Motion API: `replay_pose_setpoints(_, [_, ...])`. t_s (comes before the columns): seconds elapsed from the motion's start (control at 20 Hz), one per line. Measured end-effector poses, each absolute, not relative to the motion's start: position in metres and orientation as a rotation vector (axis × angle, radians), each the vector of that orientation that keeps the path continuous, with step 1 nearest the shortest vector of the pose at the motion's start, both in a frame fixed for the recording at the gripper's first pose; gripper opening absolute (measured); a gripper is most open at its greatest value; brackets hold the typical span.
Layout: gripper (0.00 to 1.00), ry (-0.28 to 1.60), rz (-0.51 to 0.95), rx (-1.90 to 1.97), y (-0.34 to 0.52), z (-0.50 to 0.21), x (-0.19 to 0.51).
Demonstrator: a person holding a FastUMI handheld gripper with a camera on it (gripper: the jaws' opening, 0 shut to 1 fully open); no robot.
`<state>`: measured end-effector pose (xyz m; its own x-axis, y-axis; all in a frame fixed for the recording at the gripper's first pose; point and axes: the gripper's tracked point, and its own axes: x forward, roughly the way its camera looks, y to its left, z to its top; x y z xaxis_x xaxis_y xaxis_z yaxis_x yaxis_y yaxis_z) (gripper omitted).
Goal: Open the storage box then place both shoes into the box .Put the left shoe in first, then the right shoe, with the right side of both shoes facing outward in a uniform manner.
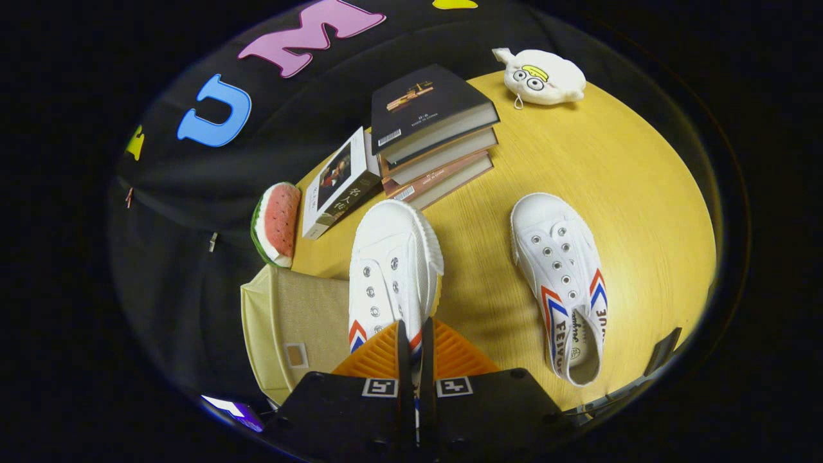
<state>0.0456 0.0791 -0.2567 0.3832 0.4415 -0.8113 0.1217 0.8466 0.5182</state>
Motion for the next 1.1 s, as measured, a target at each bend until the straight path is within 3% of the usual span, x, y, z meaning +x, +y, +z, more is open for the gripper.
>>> replay_pose_setpoints(0.5, [0.07,1.098,0.286,0.675,0.144,-0.150,0.027])
replay_pose_setpoints(1.1, [0.07,1.141,0.420,0.671,0.284,-0.150,-0.003])
